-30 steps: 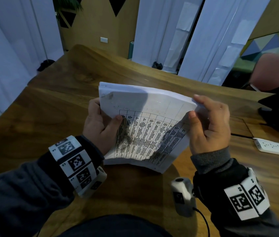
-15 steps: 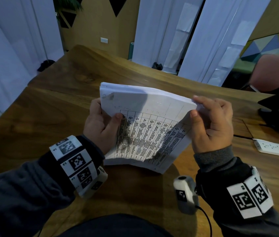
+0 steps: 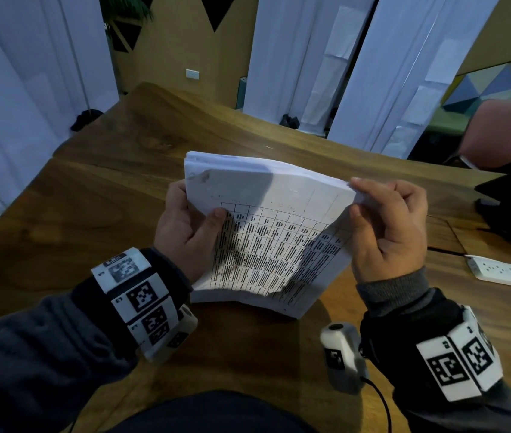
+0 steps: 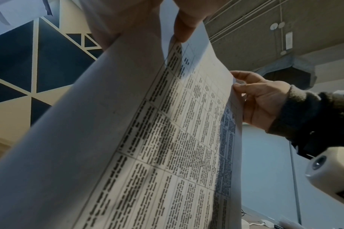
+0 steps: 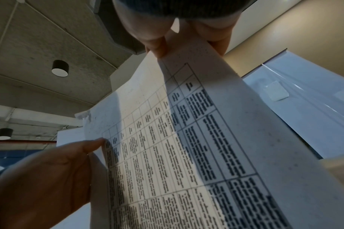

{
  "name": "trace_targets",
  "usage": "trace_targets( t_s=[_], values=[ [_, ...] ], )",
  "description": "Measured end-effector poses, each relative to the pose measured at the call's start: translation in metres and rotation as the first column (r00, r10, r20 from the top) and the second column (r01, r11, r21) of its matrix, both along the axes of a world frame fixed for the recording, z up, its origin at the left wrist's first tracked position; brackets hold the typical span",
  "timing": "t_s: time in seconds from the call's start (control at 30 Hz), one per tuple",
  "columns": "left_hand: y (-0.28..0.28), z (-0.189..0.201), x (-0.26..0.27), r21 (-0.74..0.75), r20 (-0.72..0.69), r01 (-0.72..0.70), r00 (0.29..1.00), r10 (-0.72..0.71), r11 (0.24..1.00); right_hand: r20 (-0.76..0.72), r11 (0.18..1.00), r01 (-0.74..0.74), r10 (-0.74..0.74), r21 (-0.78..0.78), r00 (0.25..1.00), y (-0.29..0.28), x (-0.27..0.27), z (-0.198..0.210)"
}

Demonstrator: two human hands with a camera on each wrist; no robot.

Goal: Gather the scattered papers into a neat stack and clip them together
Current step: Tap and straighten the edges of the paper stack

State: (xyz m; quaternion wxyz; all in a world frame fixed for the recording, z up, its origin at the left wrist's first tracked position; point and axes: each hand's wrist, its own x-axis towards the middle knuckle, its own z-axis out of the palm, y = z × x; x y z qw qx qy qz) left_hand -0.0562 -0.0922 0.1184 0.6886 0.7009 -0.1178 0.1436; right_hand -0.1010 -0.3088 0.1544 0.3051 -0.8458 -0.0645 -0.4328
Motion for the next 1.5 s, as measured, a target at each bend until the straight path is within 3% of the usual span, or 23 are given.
trace_targets(
  t_s=[0.4,0.53,0.6,0.87,1.27,1.5],
  values=[
    [0.000,0.001,0.002,0.083,0.035,-0.040,0.999,0.037,0.996,-0.005,0.999,-0.040,0.040,0.013,0.999,-0.004,0.002,0.000],
    [0.000,0.003,0.002,0.070,0.027,-0.038,0.999,0.036,0.997,0.004,0.959,-0.136,0.139,0.248,0.990,-0.002,0.002,-0.006],
    [-0.001,0.009,0.003,0.043,0.032,-0.050,0.998,0.049,0.998,0.029,0.945,-0.154,0.152,0.289,0.988,-0.001,0.003,-0.009],
    [-0.011,0.052,0.020,-0.023,0.155,-0.153,0.976,0.155,0.988,0.005,0.968,-0.168,0.170,0.187,0.985,-0.004,0.006,-0.012],
    [-0.010,0.054,0.022,-0.087,0.100,-0.126,0.986,0.135,0.988,-0.017,0.983,-0.115,0.119,0.144,0.993,-0.001,0.006,-0.009],
    [-0.007,0.049,0.027,0.006,0.173,-0.068,0.983,0.066,0.998,-0.013,0.985,-0.092,0.094,0.147,0.995,-0.004,0.008,-0.009]
  ],
)
